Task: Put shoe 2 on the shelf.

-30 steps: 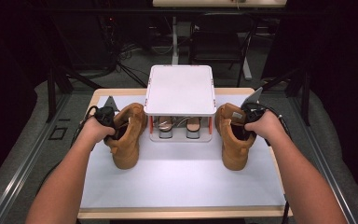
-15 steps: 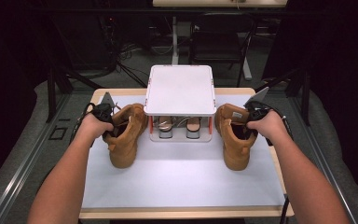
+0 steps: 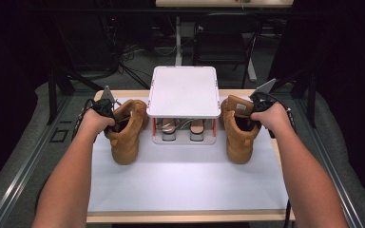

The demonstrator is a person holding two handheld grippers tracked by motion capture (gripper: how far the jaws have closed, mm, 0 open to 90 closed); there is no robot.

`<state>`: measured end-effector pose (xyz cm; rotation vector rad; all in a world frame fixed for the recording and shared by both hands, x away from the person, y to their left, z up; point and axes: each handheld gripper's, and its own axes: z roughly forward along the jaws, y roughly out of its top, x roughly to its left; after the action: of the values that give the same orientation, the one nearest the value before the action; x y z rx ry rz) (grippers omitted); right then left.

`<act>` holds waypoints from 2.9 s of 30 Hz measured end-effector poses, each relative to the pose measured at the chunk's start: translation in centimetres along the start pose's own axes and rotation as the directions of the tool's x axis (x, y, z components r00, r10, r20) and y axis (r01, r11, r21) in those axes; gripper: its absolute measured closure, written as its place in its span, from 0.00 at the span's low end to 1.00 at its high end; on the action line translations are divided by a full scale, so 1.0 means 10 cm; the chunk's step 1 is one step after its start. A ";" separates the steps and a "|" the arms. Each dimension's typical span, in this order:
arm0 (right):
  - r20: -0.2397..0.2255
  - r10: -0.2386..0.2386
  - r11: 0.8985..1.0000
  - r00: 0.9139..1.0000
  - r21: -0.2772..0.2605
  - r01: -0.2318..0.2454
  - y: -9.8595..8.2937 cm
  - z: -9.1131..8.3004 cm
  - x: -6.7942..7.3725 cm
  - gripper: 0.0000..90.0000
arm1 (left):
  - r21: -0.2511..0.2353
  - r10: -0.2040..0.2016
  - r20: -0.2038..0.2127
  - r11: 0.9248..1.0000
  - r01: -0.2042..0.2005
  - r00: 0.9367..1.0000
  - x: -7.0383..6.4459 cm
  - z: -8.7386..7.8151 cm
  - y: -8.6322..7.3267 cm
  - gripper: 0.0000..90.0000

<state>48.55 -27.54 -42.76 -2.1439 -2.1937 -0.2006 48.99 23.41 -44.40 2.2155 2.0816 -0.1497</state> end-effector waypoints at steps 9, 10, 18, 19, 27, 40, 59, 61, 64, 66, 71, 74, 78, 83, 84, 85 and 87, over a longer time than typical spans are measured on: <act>0.018 0.023 0.999 1.000 -0.029 -0.023 0.17 -0.08 0.02 0.97 | -0.003 -0.010 -0.003 1.000 0.010 1.000 -0.03 0.01 0.13 0.96; 0.024 0.016 1.000 1.000 -0.025 -0.015 0.19 -0.09 0.02 0.96 | -0.010 -0.013 0.000 1.000 0.013 1.000 -0.02 -0.01 0.16 0.96; 0.018 0.027 0.999 0.999 -0.036 -0.026 0.30 -0.18 0.04 0.97 | -0.038 -0.027 0.022 0.999 0.028 0.999 -0.04 -0.24 0.26 0.96; 0.023 0.029 0.999 0.999 -0.046 -0.028 0.33 -0.21 0.06 0.97 | -0.045 -0.026 0.035 0.999 0.027 0.999 -0.05 -0.30 0.29 0.96; 0.026 0.024 0.998 0.999 -0.051 -0.022 0.40 -0.38 0.07 0.96 | -0.061 -0.034 0.033 0.998 0.036 0.999 -0.06 -0.48 0.38 0.96; 0.018 0.045 0.995 0.999 -0.092 -0.043 0.43 -0.85 0.09 0.97 | -0.108 -0.048 0.049 0.993 0.054 0.998 -0.05 -0.85 0.40 0.96; 0.015 0.067 0.988 0.998 -0.143 -0.064 0.42 -1.28 0.22 0.96 | -0.157 -0.062 0.022 0.985 0.065 0.998 -0.08 -1.35 0.39 0.96; 0.012 0.068 0.986 0.998 -0.152 -0.065 0.41 -1.34 0.23 0.97 | -0.160 -0.067 0.039 0.985 0.072 0.997 -0.12 -1.41 0.40 0.96; 0.012 0.073 0.984 0.997 -0.164 -0.070 0.40 -1.41 0.26 0.96 | -0.174 -0.066 0.048 0.982 0.073 0.997 -0.19 -1.48 0.42 0.96; 0.013 0.074 0.983 0.997 -0.166 -0.071 0.39 -1.47 0.28 0.96 | -0.172 -0.055 0.036 0.983 0.061 0.998 -0.27 -1.53 0.43 0.96; -0.001 0.076 0.981 0.997 -0.180 -0.075 0.38 -1.56 0.36 0.96 | -0.174 -0.056 0.035 0.983 0.061 0.998 -0.45 -1.63 0.46 0.96; -0.003 0.073 0.980 0.997 -0.184 -0.073 0.38 -1.58 0.41 0.96 | -0.180 -0.053 0.040 0.982 0.059 0.998 -0.53 -1.65 0.47 0.96; -0.005 0.068 0.981 0.998 -0.182 -0.067 0.40 -1.60 0.55 0.96 | -0.187 -0.036 0.050 0.981 0.045 0.998 -0.70 -1.67 0.51 0.96; -0.006 0.054 0.982 0.999 -0.179 -0.054 0.43 -1.58 0.70 0.96 | -0.186 -0.017 0.073 0.982 0.030 0.997 -0.83 -1.63 0.54 0.96; -0.005 0.045 0.983 0.999 -0.179 -0.045 0.43 -1.57 0.74 0.96 | -0.184 -0.017 0.077 0.982 0.031 0.997 -0.87 -1.63 0.54 0.96; -0.007 0.039 0.983 0.999 -0.178 -0.040 0.45 -1.57 0.80 0.96 | -0.177 -0.013 0.073 0.984 0.026 0.997 -0.92 -1.61 0.55 0.96; -0.009 0.033 0.983 0.999 -0.179 -0.034 0.45 -1.56 0.83 0.96 | -0.173 -0.012 0.067 0.985 0.024 0.998 -0.96 -1.59 0.55 0.96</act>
<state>52.19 -21.45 -26.01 -2.2649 -2.2115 -0.4164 54.00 15.79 -27.27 2.0632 1.9979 -0.0399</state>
